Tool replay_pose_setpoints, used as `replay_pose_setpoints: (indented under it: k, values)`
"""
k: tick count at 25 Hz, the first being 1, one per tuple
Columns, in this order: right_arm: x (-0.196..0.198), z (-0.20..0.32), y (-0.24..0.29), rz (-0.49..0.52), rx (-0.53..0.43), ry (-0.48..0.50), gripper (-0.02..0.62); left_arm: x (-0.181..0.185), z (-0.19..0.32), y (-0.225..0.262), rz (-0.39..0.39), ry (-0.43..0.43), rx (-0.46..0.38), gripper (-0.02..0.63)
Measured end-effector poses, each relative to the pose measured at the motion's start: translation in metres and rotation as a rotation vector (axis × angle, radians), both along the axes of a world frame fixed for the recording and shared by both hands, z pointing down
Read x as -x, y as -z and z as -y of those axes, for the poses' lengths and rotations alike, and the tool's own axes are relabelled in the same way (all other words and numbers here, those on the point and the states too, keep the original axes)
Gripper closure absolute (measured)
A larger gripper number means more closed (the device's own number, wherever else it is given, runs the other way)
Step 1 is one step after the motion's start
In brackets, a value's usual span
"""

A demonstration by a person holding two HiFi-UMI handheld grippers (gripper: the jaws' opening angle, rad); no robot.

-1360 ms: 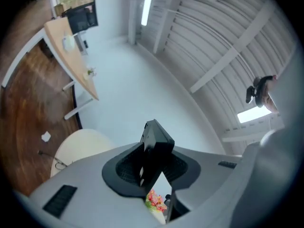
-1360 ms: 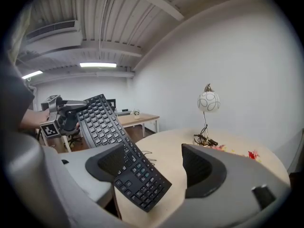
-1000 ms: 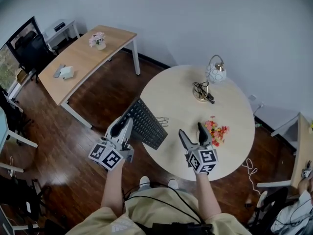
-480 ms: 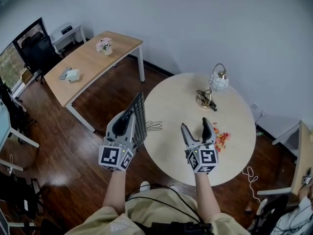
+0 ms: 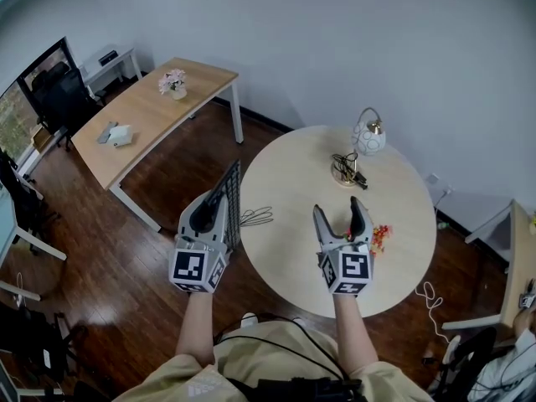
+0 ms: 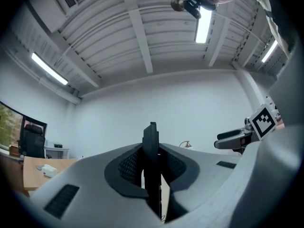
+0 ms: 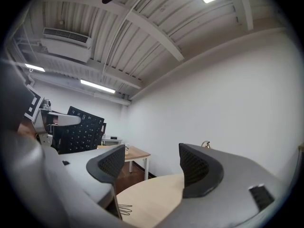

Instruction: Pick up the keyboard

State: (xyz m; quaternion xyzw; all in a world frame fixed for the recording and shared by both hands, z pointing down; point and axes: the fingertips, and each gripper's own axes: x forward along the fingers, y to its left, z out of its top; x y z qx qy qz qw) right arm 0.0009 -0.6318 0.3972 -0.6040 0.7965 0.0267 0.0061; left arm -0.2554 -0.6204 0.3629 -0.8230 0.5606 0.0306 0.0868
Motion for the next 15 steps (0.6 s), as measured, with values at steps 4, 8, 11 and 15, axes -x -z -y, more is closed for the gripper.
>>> replay_pose_setpoints:
  k: [4,8,11,15]
  values:
    - [-0.002,0.002,0.002,0.016,-0.001,-0.008,0.213,0.003,0.002,0.006,-0.016,-0.002,0.003,0.549]
    - [-0.004,0.001,0.004,0.01,-0.003,-0.015,0.213,-0.001,0.002,0.01,-0.001,-0.002,-0.028,0.549]
    - [-0.008,0.003,0.002,0.007,-0.009,-0.024,0.213,-0.006,0.003,0.011,0.021,-0.001,-0.04,0.549]
    - [-0.011,0.005,0.002,-0.007,-0.013,-0.041,0.213,-0.007,0.006,0.009,0.027,0.0,-0.031,0.549]
